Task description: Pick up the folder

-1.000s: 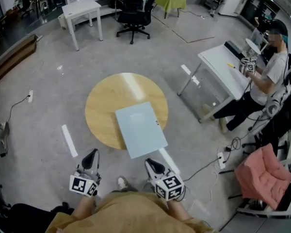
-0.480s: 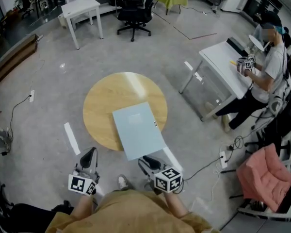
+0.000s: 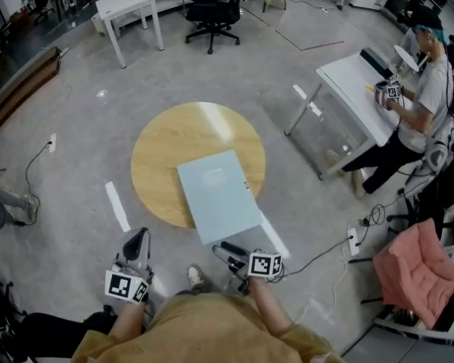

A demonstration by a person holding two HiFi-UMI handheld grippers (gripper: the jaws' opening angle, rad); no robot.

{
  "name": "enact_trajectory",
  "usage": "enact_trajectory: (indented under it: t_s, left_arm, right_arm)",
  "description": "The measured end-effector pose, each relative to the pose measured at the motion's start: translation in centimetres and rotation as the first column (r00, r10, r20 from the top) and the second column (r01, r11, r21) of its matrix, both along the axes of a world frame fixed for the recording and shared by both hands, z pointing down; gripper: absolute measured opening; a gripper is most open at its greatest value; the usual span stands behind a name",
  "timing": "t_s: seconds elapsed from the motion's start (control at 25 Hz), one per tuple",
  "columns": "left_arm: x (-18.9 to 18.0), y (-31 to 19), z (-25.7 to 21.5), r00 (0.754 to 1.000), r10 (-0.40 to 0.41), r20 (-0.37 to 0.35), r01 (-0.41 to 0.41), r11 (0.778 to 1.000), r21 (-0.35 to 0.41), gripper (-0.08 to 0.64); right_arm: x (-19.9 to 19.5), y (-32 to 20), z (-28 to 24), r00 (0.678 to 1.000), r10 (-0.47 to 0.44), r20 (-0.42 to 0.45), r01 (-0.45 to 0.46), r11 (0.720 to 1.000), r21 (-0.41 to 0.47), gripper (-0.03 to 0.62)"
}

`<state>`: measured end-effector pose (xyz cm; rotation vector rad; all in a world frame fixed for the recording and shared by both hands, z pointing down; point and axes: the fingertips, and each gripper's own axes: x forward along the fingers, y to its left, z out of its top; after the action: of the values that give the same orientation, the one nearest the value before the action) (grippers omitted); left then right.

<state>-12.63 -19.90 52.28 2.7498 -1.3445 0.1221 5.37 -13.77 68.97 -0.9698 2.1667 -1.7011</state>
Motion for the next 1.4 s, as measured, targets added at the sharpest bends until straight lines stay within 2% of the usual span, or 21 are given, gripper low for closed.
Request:
enact_trajectory:
  t_s: [0.2, 0.32, 0.44, 0.56, 0.64, 1.0, 1.2, 1.4]
  left_arm:
    - [-1.3, 1.0, 0.7, 0.999, -0.020, 0.030, 0.020, 1.000, -0.022, 0.003]
    - [-2.0, 1.3, 1.2, 0.998, -0.036, 0.045, 0.037, 0.999, -0.029, 0.003]
    - [-2.9, 1.7, 1.2, 0.996, -0.055, 0.065, 0.058, 0.998, -0.038, 0.003]
    - [-3.9, 2.0, 1.0, 0.994, -0.071, 0.087, 0.075, 0.996, -0.045, 0.003]
    - [-4.4, 2.2, 1.0, 0.992, -0.079, 0.097, 0.084, 0.995, -0.047, 0.003]
    - [-5.5, 2.7, 1.0, 0.985, -0.114, 0.128, 0.123, 0.991, -0.062, 0.003]
    - [-6.5, 3.4, 1.1, 0.980, -0.136, 0.146, 0.148, 0.986, -0.078, 0.003]
    - [-6.9, 3.7, 1.4, 0.977, -0.144, 0.159, 0.159, 0.983, -0.089, 0.003]
  right_arm:
    - [0.1, 0.9, 4.6, 0.997, 0.049, 0.064, -0.042, 0.993, -0.112, 0.275]
    - [0.2, 0.7, 7.1, 0.985, 0.108, 0.133, -0.080, 0.978, -0.194, 0.290]
    - [0.4, -0.3, 9.1, 0.959, 0.188, 0.210, -0.129, 0.955, -0.269, 0.312]
    - [0.3, -1.5, 10.3, 0.919, 0.264, 0.291, -0.171, 0.936, -0.309, 0.330]
    - [0.5, -2.1, 11.1, 0.900, 0.295, 0.320, -0.189, 0.927, -0.324, 0.344]
    - [-0.4, -2.9, 13.1, 0.887, 0.308, 0.345, -0.171, 0.912, -0.373, 0.367]
    - [-0.9, -3.1, 14.1, 0.892, 0.299, 0.340, -0.164, 0.913, -0.373, 0.380]
    - [-1.0, -4.6, 13.7, 0.867, 0.310, 0.390, -0.174, 0.922, -0.346, 0.380]
